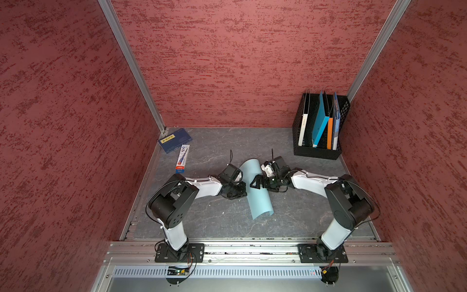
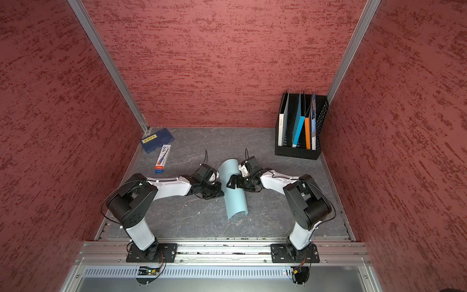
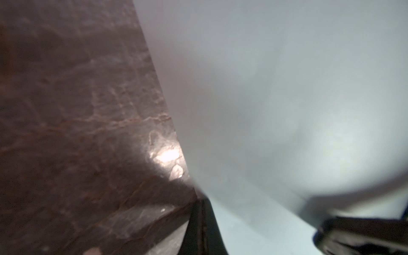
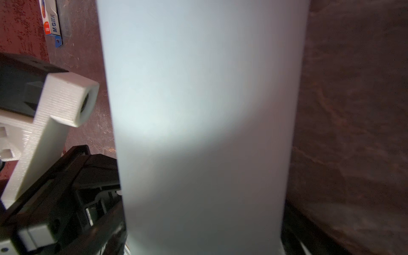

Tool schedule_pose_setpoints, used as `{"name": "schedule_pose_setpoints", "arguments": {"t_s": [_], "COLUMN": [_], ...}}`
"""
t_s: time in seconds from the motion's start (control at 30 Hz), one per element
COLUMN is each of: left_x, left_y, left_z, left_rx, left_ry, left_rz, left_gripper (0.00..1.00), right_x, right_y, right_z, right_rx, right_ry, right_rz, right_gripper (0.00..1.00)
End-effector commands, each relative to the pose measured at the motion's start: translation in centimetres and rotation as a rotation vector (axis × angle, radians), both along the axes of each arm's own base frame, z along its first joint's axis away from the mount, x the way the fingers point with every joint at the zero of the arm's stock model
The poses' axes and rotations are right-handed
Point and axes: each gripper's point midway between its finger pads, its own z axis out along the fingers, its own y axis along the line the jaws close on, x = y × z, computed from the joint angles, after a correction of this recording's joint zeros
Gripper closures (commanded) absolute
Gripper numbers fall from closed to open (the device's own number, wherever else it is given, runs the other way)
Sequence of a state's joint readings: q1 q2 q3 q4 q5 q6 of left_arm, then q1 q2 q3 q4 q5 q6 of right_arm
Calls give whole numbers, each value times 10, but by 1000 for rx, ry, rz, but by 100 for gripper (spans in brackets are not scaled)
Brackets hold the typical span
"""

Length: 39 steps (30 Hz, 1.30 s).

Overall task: Fold the rectangular paper in half along the long edge
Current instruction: Pick up the paper from the center of the board.

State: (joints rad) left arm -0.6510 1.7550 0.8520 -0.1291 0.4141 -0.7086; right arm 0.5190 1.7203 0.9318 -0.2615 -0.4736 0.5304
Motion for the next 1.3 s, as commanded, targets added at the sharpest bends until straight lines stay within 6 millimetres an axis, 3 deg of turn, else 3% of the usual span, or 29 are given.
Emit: {"name": "schedule_pose_setpoints", "arguments": {"t_s": [0.0, 0.7, 0.97, 1.27], "left_x": [-2, -4, -2, -1], "left_y": [-5, 0, -2, -3], "left_z": [-7, -23, -29, -30], "left_rx": [-21, -97, -87, -95], "left_ry": [-8, -6, 12, 16], "left_rz": [-25, -9, -10, -12], "left_gripper": [100, 100, 100, 100], "right_x": [-17, -21, -22, -25], "right_y": [-16, -43, -28, -25], "right_z": [-30, -38, -36, -42], "right_rx": [-125, -354, -332, -344], "right_ry": [82, 89, 85, 98], "right_rz": [-11, -28, -9, 0], "right_gripper": [1, 1, 1, 1]}}
